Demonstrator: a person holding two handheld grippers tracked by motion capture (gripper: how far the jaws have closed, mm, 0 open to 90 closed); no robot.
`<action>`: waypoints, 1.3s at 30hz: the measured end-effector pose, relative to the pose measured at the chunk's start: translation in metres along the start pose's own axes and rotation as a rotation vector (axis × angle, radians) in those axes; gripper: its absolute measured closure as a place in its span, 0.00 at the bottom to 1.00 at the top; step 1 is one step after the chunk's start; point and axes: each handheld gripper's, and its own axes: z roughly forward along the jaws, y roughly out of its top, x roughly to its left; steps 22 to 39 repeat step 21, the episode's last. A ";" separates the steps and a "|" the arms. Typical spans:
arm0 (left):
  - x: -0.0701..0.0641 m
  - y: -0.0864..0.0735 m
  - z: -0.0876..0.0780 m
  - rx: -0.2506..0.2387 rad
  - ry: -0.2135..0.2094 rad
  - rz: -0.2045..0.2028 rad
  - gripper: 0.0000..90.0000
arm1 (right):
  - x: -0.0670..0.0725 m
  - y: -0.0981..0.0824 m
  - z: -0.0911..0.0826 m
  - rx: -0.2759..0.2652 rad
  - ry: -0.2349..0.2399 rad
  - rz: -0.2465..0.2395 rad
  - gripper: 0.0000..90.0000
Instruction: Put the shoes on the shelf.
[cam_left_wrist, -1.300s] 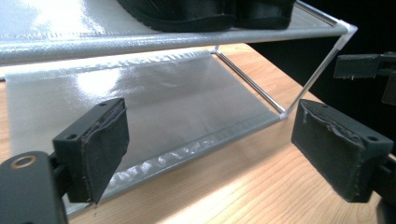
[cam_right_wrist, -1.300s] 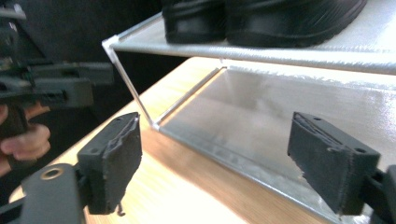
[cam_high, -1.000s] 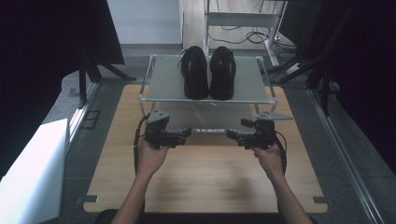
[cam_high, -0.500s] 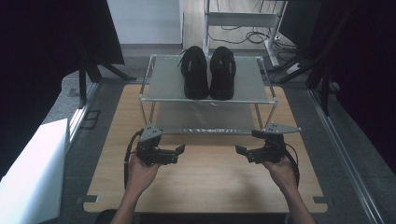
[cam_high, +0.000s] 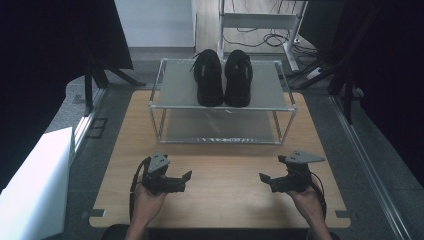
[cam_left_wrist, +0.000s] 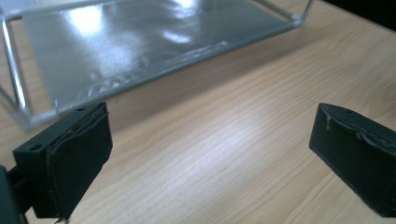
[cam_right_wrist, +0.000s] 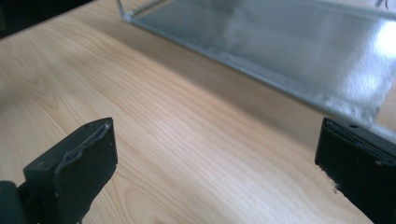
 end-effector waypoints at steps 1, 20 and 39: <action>0.000 -0.003 0.001 0.004 0.006 0.001 0.00 | -0.001 -0.006 0.001 0.006 -0.010 0.002 0.00; -0.013 -0.052 0.033 0.201 0.092 0.065 0.00 | -0.005 -0.060 0.031 0.185 -0.068 -0.021 0.00; -0.013 -0.052 0.033 0.204 0.097 0.068 0.00 | -0.005 -0.061 0.032 0.187 -0.068 -0.021 0.00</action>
